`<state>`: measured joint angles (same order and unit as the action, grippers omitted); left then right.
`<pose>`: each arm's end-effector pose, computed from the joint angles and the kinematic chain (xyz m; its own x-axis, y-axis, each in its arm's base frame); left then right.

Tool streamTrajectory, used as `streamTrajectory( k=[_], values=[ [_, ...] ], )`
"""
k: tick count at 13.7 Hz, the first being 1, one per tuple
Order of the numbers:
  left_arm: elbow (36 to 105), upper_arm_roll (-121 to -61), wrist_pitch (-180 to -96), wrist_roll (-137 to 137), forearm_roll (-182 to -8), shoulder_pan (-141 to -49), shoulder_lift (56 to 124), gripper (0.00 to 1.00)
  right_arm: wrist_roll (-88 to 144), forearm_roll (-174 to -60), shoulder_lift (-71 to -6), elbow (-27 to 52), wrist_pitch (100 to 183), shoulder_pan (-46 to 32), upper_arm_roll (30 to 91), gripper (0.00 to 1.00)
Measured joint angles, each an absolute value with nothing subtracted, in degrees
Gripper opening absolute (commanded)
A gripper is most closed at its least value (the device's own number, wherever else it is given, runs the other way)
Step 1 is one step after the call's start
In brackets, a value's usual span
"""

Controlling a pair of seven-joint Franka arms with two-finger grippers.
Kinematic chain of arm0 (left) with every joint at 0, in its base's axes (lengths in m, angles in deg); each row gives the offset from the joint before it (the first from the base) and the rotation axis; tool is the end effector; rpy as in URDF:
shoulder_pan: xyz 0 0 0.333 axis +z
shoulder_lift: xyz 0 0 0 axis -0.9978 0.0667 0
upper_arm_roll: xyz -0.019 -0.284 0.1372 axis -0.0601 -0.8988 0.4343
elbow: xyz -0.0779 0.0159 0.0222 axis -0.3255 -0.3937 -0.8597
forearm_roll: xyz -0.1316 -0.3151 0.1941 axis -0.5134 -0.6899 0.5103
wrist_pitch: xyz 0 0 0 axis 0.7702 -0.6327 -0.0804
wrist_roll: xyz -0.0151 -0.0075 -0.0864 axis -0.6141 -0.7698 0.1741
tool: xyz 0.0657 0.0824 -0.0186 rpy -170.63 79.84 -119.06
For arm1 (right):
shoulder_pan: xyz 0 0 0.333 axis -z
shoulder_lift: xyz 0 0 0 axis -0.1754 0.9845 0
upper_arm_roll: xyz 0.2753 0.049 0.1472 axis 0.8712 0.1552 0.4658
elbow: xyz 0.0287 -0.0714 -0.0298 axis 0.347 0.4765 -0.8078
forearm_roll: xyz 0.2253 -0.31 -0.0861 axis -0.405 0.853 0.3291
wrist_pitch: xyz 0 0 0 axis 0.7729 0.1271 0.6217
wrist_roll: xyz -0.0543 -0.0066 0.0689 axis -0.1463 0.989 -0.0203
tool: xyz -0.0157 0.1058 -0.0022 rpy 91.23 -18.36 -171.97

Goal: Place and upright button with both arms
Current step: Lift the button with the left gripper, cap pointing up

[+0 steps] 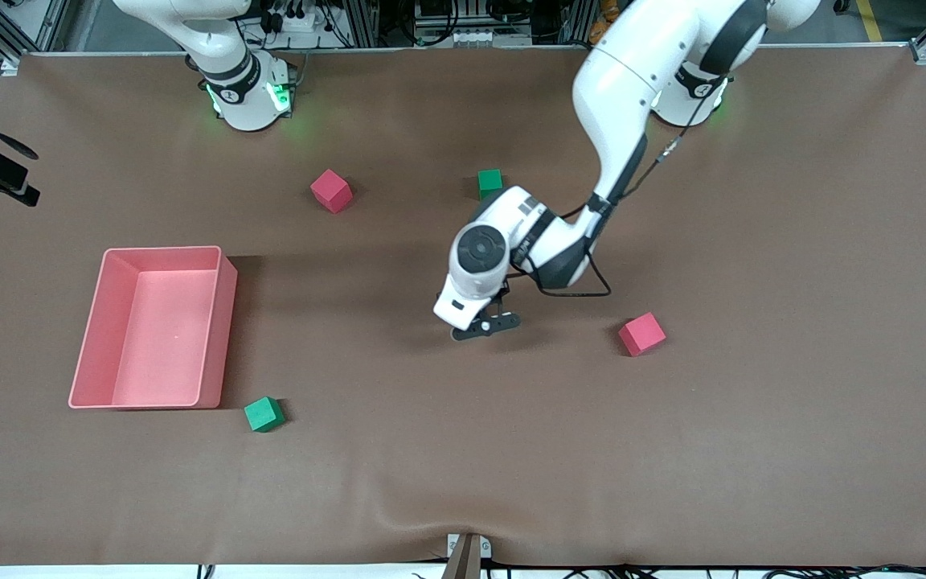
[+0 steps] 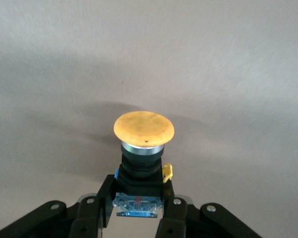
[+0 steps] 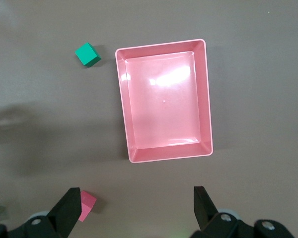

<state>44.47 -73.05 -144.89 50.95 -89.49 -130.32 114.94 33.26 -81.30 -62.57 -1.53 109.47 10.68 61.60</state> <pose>0.5322 -0.5255 0.2133 0.9659 0.2543 -0.0484 0.2557 -0.9664 0.0250 0.5387 -0.0435 0.6611 0.9963 -0.0838 -0.0201 -0.0842 -0.9962 -0.0229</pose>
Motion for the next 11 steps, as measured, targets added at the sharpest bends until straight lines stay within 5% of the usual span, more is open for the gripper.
streamTrajectory(
  k=[5,11],
  values=[
    [44.55,-59.14,-155.45,68.25,-82.24,-144.49,114.76,0.00,33.26,-81.19,-62.57,-1.56,109.40,10.69,61.61,1.00],
    [45.36,-58.02,-159.15,82.43,-51.82,-149.27,116.43,0.00,33.26,-81.17,-62.57,-1.56,109.32,10.69,61.61,1.00]
  ],
)
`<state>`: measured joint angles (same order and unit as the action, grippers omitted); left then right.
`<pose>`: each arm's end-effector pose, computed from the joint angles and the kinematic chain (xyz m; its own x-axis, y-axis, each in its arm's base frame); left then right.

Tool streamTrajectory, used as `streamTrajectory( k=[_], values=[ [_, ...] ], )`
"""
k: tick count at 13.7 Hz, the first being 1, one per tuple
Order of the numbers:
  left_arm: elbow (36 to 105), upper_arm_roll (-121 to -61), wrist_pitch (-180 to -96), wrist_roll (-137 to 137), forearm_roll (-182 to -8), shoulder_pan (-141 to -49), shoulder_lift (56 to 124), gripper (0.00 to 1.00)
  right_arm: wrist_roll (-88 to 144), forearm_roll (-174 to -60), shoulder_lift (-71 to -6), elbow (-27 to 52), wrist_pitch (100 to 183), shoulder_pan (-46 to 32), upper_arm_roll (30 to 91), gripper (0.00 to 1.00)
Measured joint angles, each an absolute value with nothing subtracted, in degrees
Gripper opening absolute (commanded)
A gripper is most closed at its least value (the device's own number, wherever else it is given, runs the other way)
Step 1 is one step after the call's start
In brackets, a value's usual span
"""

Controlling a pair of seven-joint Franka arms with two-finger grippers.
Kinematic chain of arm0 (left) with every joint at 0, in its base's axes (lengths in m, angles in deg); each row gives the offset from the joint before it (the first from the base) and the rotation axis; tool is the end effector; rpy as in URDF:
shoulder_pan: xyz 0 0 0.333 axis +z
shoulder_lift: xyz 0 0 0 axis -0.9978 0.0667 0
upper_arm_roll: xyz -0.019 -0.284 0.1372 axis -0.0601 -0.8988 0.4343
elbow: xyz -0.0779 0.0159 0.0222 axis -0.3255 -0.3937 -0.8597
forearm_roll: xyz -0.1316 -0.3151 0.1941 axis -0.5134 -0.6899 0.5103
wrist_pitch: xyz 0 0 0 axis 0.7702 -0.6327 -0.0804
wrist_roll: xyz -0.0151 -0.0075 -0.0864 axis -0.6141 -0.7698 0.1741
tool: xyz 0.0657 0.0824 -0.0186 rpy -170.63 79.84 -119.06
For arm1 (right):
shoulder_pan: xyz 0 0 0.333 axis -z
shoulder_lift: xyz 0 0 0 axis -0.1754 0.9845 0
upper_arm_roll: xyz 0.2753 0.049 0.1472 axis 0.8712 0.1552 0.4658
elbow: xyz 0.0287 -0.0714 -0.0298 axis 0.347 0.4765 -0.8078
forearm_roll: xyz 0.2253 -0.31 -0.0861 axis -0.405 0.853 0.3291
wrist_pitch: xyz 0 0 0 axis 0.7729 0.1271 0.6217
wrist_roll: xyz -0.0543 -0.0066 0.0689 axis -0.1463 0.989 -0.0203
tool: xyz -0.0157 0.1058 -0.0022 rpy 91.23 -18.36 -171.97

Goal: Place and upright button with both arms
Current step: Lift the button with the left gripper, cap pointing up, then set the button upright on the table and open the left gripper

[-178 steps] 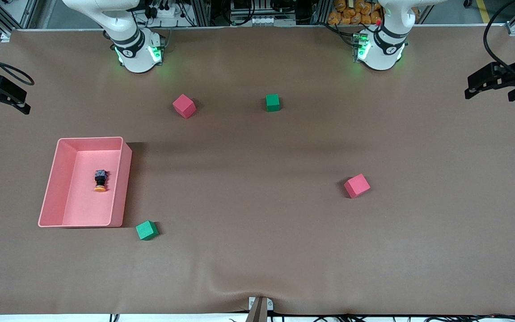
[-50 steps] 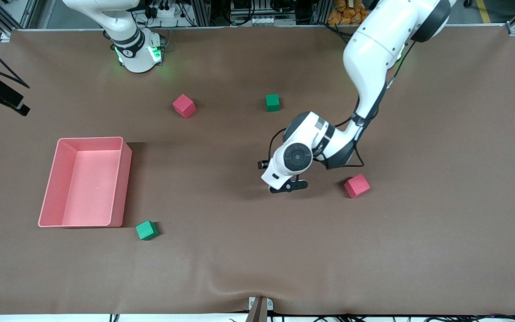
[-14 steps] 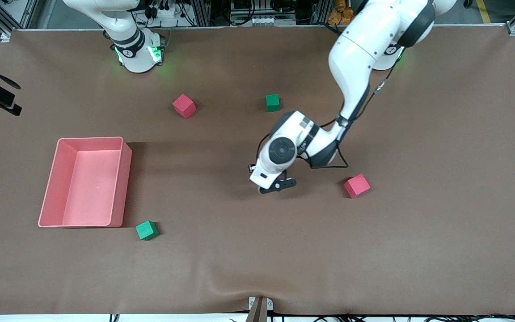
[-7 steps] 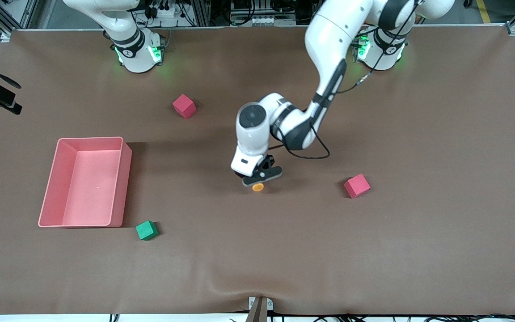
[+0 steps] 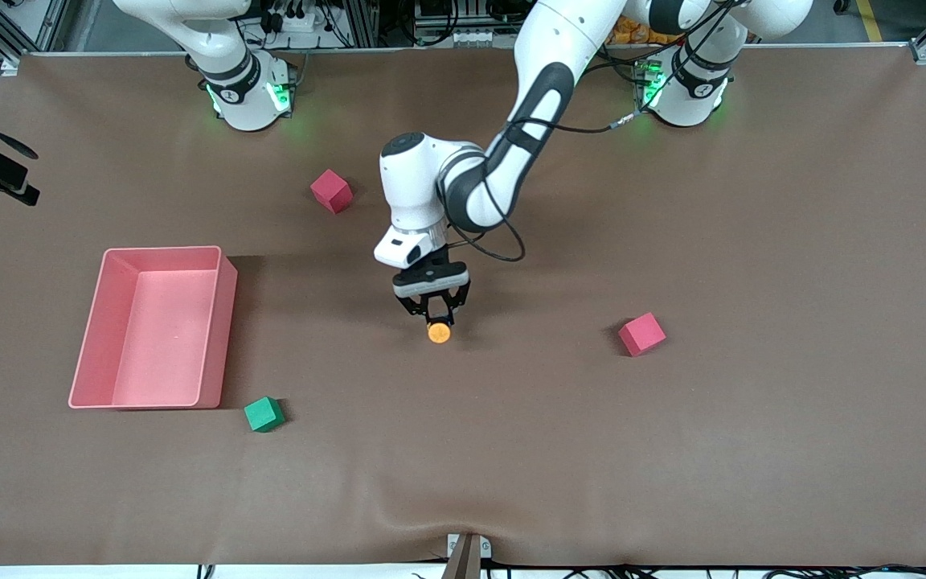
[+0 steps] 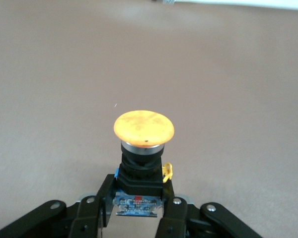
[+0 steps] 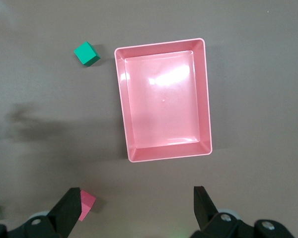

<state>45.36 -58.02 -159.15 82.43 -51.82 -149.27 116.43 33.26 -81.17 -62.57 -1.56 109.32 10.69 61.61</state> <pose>0.4710 -0.6065 0.2266 0.7790 0.1341 0.6125 0.1599 -0.9870 0.0127 0.5384 -0.0438 0.6611 0.9962 -0.0840 -0.0221 -0.0844 -0.9962 -0.0206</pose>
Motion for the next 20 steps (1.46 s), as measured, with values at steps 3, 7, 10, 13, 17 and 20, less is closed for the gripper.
streamTrajectory(
  k=[3,7,10,13,17,20],
  values=[
    [45.82,-58.03,-163.05,92.38,-37.83,-149.55,119.06,0.00,33.26,-81.16,-62.57,-1.56,109.23,10.68,61.62,1.00],
    [45.89,-58.04,-164.98,106.05,-23.87,-150.22,122.58,0.00,33.26,-81.16,-62.57,-1.56,109.14,10.68,61.62,1.00],
    [45.91,-58.05,-164.98,114.27,-13.92,-150.30,123.72,0.00,33.26,-81.16,-62.57,-1.56,109.14,10.68,61.62,1.00],
    [45.99,-58.16,-164.97,122.53,-5.55,-150.88,125.19,0.00,33.26,-81.16,-62.57,-1.56,109.12,10.68,61.62,1.00],
    [45.98,-58.25,-164.52,130.36,-0.93,-151.92,126.70,1.00,33.26,-81.16,-62.57,-1.56,109.00,10.68,61.62,1.00],
    [45.58,-59.00,-164.55,132.19,-0.96,-152.09,126.61,1.00,33.26,-81.16,-62.57,-1.56,108.97,10.68,61.63,1.00]
  ],
)
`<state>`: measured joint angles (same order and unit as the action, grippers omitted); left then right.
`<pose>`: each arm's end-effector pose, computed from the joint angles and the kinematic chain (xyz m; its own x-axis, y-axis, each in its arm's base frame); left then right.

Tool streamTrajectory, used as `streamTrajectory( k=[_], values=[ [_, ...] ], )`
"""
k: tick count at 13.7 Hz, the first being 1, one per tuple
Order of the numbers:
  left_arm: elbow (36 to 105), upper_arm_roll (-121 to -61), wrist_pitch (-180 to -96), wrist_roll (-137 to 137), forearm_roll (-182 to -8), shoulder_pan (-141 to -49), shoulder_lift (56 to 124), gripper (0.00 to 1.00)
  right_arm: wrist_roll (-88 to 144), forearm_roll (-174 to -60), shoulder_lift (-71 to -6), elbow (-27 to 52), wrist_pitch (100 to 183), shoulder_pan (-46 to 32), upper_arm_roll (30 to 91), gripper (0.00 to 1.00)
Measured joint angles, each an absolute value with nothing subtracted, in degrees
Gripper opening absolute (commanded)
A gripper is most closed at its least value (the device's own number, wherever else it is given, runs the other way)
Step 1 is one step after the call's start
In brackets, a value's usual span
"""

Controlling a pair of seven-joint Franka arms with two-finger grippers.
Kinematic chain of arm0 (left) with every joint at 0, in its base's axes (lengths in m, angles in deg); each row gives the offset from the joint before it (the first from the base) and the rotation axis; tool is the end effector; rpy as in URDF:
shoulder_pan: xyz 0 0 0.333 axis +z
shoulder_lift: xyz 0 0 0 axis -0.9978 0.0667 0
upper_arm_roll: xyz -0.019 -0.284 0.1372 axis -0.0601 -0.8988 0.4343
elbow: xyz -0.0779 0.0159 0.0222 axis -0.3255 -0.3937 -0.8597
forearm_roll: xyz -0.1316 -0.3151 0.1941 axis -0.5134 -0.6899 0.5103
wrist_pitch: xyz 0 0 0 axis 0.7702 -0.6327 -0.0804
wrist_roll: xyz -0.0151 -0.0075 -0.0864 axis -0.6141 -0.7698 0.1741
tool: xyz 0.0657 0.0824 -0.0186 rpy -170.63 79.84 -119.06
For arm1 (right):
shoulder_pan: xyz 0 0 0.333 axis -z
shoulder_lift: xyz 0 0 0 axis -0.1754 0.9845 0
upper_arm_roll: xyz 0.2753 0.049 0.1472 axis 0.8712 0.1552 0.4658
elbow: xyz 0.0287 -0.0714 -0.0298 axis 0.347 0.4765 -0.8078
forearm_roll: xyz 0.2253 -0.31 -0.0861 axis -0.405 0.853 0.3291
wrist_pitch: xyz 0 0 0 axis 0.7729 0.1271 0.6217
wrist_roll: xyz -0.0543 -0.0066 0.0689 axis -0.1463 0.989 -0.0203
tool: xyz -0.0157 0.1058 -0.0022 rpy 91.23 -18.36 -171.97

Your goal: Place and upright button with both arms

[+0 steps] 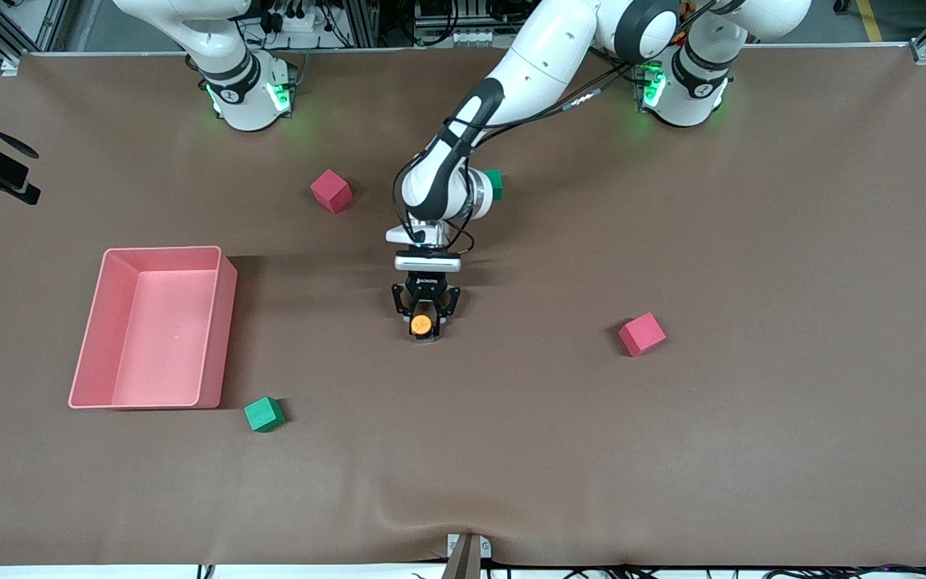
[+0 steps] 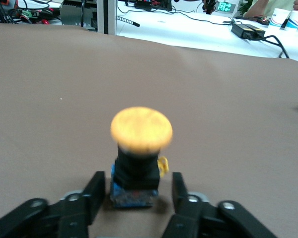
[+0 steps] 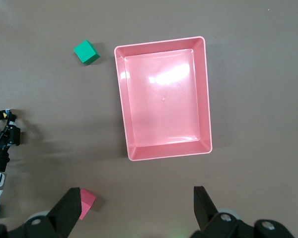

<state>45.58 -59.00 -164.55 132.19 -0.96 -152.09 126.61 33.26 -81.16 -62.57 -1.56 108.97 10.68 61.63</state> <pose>0.4116 -0.6133 0.0925 0.4913 0.1305 0.8611 -0.0144 -0.9874 0.1578 0.5377 -0.0435 0.6606 0.9961 -0.0833 -0.0283 -0.0839 -0.9963 -0.0204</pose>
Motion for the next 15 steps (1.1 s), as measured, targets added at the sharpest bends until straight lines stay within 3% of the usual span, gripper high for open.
streamTrajectory(
  k=[6,10,15],
  values=[
    [44.73,-65.43,-161.73,131.04,-18.92,-152.57,121.72,1.00,33.26,-81.16,-62.57,-1.56,108.95,10.68,61.64,1.00],
    [44.28,-68.17,-148.83,110.12,-44.08,-152.75,114.34,1.00,33.26,-81.16,-62.57,-1.56,108.91,10.68,61.64,1.00],
    [43.76,-67.73,-129.02,82.07,-63.87,-147.83,97.64,1.00,33.26,-81.15,-62.57,-1.57,108.89,10.67,61.62,1.00]
  ],
)
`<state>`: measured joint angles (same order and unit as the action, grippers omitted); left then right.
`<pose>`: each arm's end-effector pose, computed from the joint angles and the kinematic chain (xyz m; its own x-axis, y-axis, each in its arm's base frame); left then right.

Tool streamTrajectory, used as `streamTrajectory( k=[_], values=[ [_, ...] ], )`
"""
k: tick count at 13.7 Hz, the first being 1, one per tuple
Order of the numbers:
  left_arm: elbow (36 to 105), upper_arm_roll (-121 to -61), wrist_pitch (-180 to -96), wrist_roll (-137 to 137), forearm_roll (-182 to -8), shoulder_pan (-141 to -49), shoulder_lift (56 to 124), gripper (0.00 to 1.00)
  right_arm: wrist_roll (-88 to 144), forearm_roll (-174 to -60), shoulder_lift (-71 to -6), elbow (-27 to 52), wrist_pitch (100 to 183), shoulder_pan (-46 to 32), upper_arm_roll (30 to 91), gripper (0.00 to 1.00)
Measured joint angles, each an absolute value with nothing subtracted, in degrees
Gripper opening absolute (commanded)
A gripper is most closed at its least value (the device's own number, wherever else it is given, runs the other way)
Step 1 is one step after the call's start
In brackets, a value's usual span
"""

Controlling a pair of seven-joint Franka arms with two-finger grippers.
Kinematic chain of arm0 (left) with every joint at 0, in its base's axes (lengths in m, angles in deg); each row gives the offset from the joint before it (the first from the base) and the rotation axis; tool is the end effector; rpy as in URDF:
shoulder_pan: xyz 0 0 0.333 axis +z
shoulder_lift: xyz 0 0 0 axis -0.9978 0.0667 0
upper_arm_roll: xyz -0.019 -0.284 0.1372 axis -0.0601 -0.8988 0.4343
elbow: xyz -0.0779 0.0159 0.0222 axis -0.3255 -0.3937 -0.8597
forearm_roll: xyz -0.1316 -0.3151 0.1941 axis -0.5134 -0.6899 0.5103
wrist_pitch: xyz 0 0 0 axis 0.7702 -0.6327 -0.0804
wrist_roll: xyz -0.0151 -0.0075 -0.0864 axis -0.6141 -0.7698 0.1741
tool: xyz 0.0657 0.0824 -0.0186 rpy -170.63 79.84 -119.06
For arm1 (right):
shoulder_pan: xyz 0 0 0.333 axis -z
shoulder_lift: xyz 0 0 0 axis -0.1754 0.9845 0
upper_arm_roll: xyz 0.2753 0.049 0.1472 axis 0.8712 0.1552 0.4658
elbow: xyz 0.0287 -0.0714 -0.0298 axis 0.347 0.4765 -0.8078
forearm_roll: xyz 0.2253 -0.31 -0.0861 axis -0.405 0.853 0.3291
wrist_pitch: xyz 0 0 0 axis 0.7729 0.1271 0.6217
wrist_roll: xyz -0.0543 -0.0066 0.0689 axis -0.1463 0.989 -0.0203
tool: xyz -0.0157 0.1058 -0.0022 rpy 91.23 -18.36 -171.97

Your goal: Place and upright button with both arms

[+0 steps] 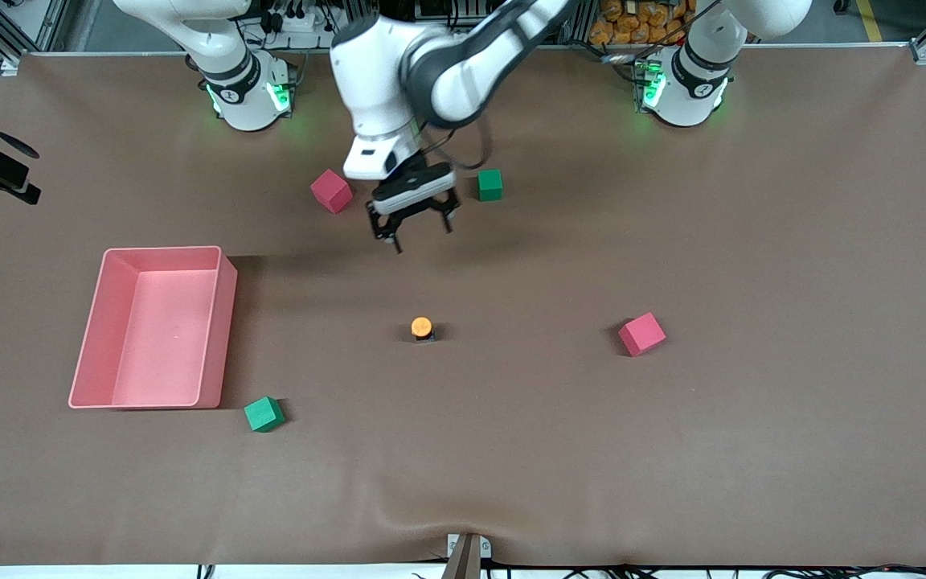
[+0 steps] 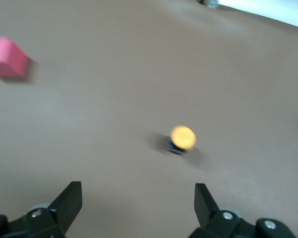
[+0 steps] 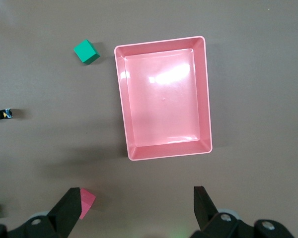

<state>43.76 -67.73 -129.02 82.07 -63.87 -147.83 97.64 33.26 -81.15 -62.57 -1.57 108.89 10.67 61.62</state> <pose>0.4103 -0.6012 0.4261 0.8344 0.3722 0.4066 0.4091 -0.9125 -0.0043 0.5376 -0.0435 0.6605 0.9961 -0.0833 -0.0295 -0.0839 -0.9963 -0.0202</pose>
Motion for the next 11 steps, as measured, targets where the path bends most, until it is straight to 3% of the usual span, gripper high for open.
streamTrajectory(
  k=[4,11],
  values=[
    [44.21,-67.72,-116.33,62.11,-70.23,-138.78,85.56,1.00,33.26,-81.16,-62.56,-1.60,108.88,10.67,61.61,1.00],
    [45.37,-67.70,-105.36,32.32,-76.57,-120.21,74.58,1.00,33.26,-81.16,-62.55,-1.61,108.86,10.69,61.59,1.00]
  ],
)
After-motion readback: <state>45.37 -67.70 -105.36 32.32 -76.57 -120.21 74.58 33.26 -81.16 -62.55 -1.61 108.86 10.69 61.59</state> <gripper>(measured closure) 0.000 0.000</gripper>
